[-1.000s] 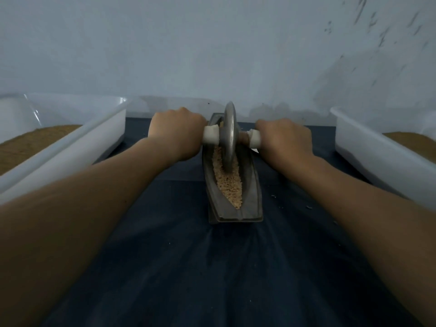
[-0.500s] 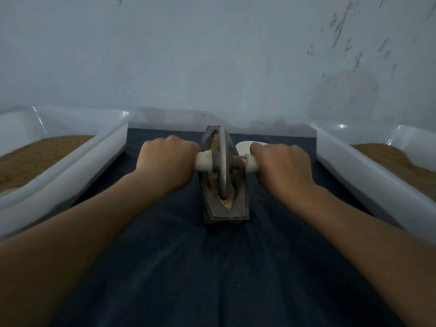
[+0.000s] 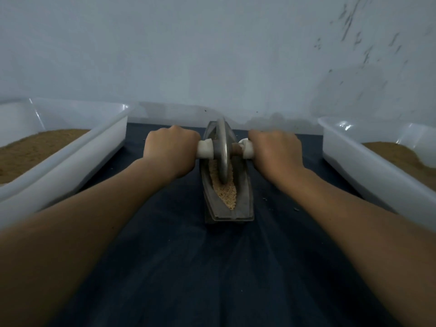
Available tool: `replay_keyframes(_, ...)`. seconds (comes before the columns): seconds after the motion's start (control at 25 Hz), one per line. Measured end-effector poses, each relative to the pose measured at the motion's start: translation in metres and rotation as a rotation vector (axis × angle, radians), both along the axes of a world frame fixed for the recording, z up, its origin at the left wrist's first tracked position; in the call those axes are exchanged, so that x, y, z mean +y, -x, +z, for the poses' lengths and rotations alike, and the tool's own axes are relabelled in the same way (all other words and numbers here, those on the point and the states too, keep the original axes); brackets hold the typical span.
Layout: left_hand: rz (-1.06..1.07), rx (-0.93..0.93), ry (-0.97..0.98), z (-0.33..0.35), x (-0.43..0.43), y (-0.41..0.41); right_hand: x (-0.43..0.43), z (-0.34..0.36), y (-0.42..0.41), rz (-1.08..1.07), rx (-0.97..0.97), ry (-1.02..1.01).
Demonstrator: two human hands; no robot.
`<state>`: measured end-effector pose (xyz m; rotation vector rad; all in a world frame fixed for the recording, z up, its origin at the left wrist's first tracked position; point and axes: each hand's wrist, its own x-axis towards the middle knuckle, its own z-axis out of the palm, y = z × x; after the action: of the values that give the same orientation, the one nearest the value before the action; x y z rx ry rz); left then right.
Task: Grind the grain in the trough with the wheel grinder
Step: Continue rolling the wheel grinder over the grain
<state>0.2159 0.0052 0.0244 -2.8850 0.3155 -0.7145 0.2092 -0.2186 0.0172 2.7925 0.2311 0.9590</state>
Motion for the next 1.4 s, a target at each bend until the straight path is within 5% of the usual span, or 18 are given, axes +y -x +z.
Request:
replay_keyframes(0.24,-0.116,-0.28,-0.257,0.011,-0.002,0.041,-0.021,-0.027,0.06,0.002,-0.063,-0.068)
replay_keyframes(0.44,-0.077,-0.193,-0.17,0.005,-0.007,0.005,-0.017,-0.023,0.022,0.006,-0.113,-0.059)
replay_keyframes(0.64,0.005,-0.003,-0.035,0.007,-0.008,-0.01,-0.001,0.002,-0.01,-0.017,0.05,-0.014)
replay_keyframes(0.92,-0.159,-0.2,-0.099,-0.005,0.022,0.032,-0.022,0.0,0.046,0.141,-0.101,0.082)
replay_keyframes(1.28,-0.009,-0.017,-0.038,0.008,-0.007,0.002,0.0,0.002,0.005,-0.008,0.06,-0.016)
replay_keyframes(1.4,-0.056,-0.12,-0.051,-0.002,0.007,0.031,-0.007,0.002,0.034,0.057,-0.037,0.058)
